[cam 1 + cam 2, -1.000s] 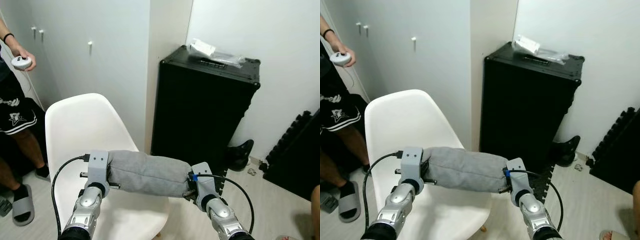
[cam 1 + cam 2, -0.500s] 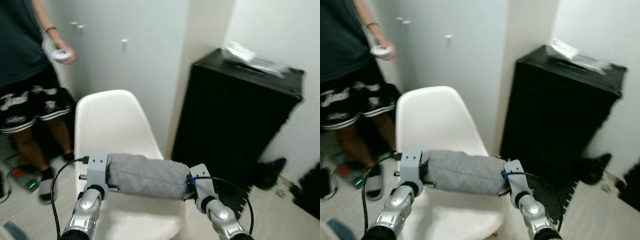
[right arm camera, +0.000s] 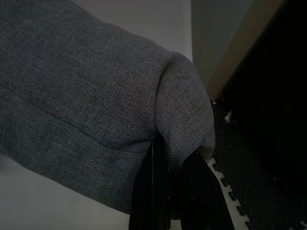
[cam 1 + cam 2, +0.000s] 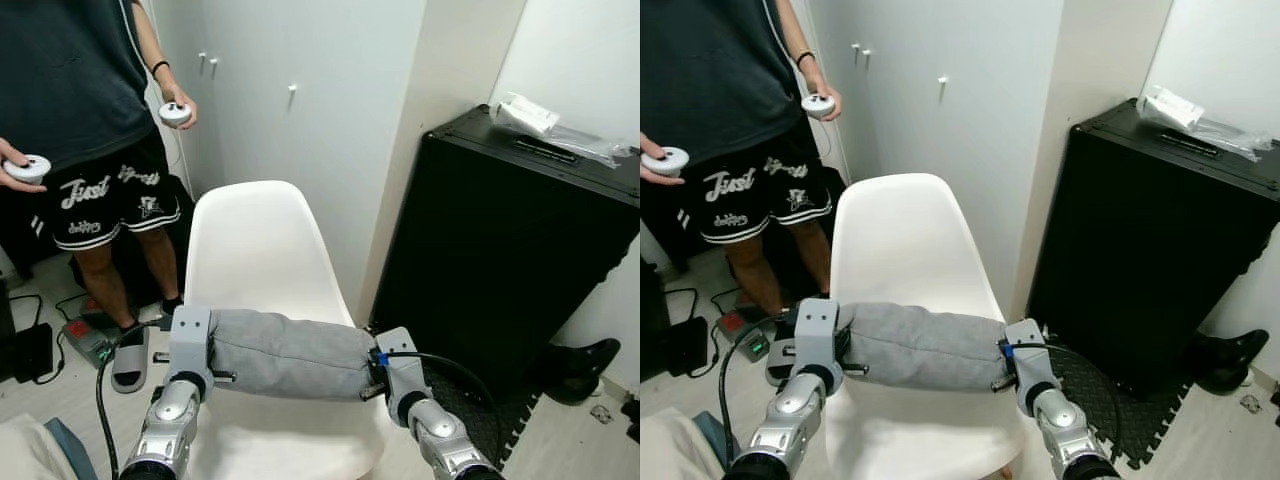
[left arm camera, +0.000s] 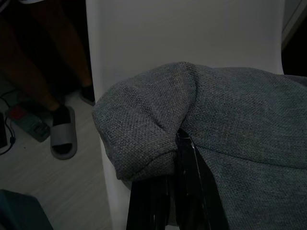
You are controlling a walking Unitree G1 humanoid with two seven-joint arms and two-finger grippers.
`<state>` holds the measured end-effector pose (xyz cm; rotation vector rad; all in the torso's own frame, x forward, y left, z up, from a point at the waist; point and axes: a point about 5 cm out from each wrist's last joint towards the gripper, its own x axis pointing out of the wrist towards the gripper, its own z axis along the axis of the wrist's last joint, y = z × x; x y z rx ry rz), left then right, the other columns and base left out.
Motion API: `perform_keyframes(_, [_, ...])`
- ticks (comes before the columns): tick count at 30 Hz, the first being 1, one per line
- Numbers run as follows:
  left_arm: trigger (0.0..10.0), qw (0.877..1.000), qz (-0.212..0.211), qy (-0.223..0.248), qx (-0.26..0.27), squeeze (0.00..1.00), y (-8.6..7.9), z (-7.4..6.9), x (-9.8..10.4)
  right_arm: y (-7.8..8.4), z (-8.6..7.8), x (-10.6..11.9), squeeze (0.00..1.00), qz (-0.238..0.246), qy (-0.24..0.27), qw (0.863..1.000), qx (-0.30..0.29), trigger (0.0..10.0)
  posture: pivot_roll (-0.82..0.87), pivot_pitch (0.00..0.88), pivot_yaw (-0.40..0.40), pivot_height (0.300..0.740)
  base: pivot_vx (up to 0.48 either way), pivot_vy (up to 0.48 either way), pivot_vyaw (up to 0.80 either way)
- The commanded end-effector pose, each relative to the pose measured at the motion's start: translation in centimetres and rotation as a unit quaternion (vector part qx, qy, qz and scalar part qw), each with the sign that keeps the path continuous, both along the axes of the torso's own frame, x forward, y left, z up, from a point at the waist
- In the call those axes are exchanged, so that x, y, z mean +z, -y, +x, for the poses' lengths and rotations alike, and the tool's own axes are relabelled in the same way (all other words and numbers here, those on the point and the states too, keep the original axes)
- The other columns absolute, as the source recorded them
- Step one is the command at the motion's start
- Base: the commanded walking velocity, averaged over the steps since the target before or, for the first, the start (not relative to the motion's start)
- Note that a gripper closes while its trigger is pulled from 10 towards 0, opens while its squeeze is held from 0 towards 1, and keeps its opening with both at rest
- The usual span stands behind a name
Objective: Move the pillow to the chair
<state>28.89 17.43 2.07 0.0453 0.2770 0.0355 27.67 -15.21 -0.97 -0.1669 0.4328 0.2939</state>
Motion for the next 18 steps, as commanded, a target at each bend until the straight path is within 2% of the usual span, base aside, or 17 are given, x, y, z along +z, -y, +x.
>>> perform_keyframes(1, [10.0, 1.0, 0.003, 0.015, -0.011, 0.0, 0.6, 0.5, 0.6, -0.5, 0.6, 0.6, 0.0, 0.012, 0.013, 1.0, 0.007, 10.0, -0.03, 0.039, -0.03, 0.74, 0.0, 0.0, 0.0])
perform_keyframes(5, [10.0, 1.0, 0.006, 0.015, -0.01, 0.0, 0.6, 0.8, 0.8, -0.8, 0.6, 0.6, 0.0, 0.025, 0.007, 1.0, 0.008, 10.0, -0.02, 0.048, -0.033, 0.725, 0.0, 0.0, 0.0])
perform_keyframes(13, [10.0, 1.0, 0.005, 0.014, -0.008, 0.0, 0.6, 0.8, 0.8, -1.3, 0.4, 0.4, 0.0, 0.022, 0.003, 0.999, 0.025, 10.0, -0.02, 0.057, -0.027, 0.686, 0.0, 0.0, 0.0])
perform_keyframes(18, [10.0, 1.0, 0.014, 0.007, -0.009, 0.0, 0.4, 0.8, 0.5, -1.6, 0.2, 0.1, 0.0, -0.002, -0.008, 0.998, 0.056, 10.0, -0.02, 0.061, -0.026, 0.686, 0.0, 0.0, 0.0])
